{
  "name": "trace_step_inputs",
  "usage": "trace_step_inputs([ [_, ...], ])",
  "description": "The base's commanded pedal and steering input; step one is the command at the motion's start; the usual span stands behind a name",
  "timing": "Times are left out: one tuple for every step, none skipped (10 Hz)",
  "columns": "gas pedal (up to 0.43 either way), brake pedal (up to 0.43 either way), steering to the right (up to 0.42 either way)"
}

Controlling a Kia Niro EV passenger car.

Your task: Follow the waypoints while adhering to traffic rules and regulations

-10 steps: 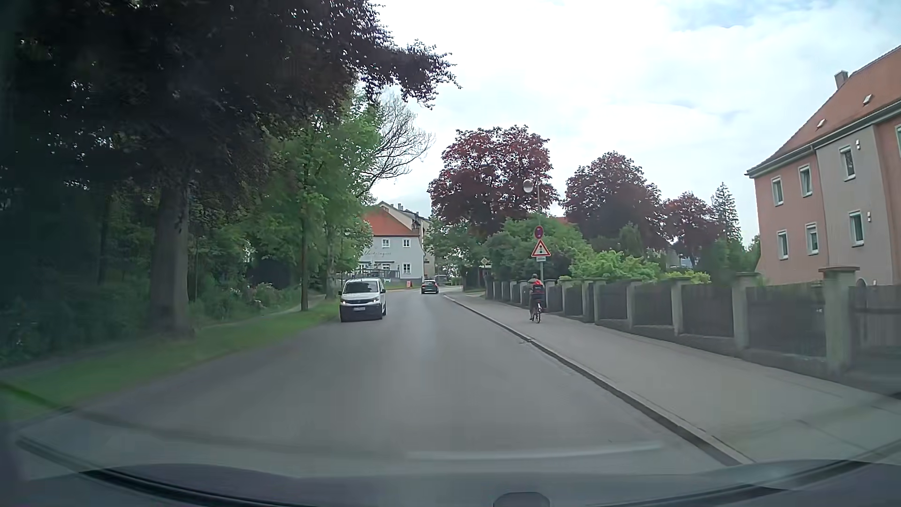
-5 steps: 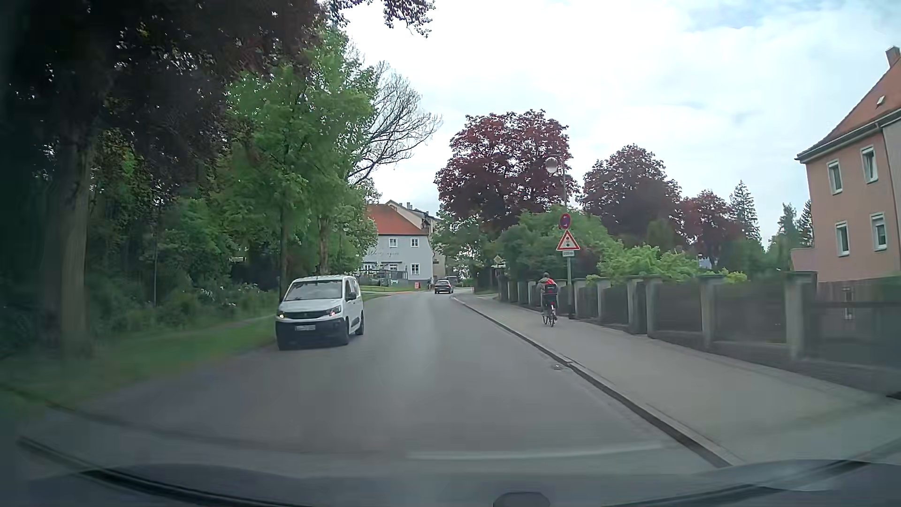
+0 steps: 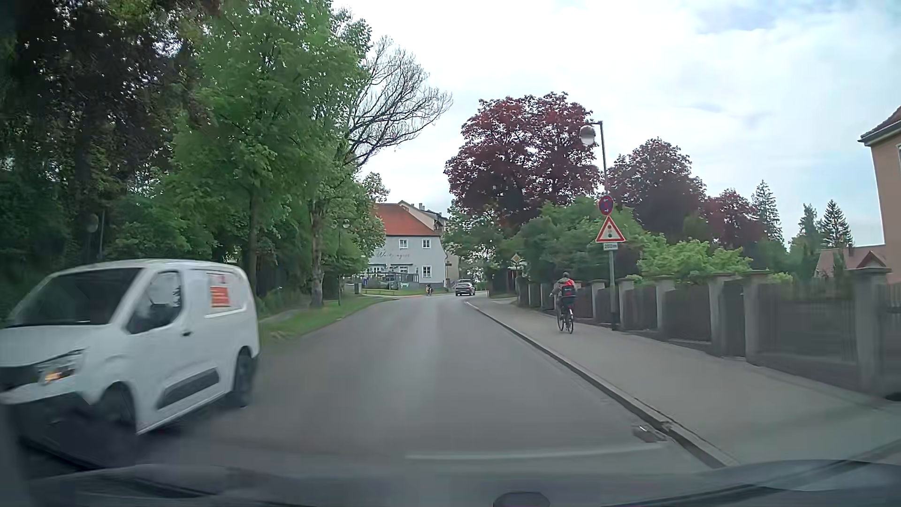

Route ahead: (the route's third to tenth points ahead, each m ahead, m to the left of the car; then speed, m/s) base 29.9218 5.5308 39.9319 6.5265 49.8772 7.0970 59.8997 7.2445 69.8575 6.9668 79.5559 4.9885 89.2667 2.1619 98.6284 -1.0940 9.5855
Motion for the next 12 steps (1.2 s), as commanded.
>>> trace_step_inputs([
  [0.24, 0.0, -0.029],
  [0.228, 0.0, -0.03],
  [0.228, 0.0, -0.031],
  [0.228, 0.0, -0.032],
  [0.228, 0.0, -0.032],
  [0.228, 0.0, -0.031],
  [0.228, 0.0, -0.031],
  [0.228, 0.0, -0.031],
  [0.228, 0.0, -0.03],
  [0.228, 0.0, -0.029],
  [0.228, 0.0, -0.026],
  [0.228, 0.0, -0.023],
])
